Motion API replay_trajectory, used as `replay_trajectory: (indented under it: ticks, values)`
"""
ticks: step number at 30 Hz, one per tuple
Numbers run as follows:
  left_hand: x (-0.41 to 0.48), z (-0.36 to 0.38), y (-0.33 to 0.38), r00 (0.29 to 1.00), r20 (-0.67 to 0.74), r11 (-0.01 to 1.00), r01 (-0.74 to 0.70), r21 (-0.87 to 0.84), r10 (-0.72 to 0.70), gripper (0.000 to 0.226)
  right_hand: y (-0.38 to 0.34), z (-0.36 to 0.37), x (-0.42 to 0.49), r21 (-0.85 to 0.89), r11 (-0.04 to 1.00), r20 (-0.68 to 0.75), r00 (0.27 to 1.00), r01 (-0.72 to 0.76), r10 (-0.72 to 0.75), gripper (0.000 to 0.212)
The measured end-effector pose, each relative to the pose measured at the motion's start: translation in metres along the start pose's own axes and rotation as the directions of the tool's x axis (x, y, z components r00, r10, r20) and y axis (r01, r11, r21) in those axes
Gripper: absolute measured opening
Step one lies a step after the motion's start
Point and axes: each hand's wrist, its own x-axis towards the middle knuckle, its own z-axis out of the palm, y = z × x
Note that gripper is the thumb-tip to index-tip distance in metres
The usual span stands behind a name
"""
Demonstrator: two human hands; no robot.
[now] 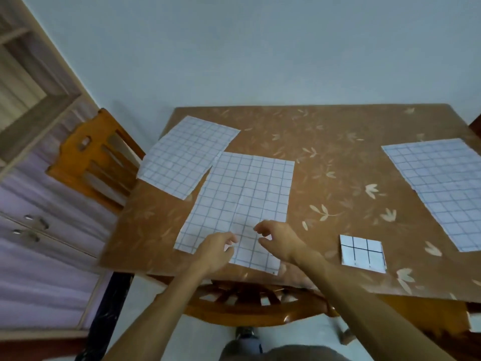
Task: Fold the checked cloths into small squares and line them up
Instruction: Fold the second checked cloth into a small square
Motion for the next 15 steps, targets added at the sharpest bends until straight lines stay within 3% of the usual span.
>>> replay_trajectory:
  ticks: [3, 8, 11, 15]
  values:
    - [0.010, 0.002, -0.030, 0.996, 0.023, 0.986, -0.085, 0.145, 0.082, 0.026, -0.003, 0.024, 0.013, -0.014, 0.999, 0.026, 0.999, -0.041, 0.041, 0.036]
    - [0.019, 0.016, -0.068, 0.986, 0.090, 0.956, -0.160, 0.244, 0.142, 0.035, 0.005, 0.064, 0.018, -0.108, 0.984, 0.071, 0.986, -0.142, 0.150, 0.043]
    - [0.024, 0.028, -0.081, 0.985, 0.108, 0.955, -0.158, 0.249, 0.135, 0.045, 0.010, 0.081, 0.019, -0.197, 0.966, 0.111, 0.976, -0.166, 0.190, 0.057]
    - [0.028, 0.043, -0.093, 0.978, 0.140, 0.938, -0.190, 0.291, 0.154, 0.055, 0.023, 0.106, 0.013, -0.186, 0.949, 0.098, 0.956, -0.255, 0.277, 0.080]
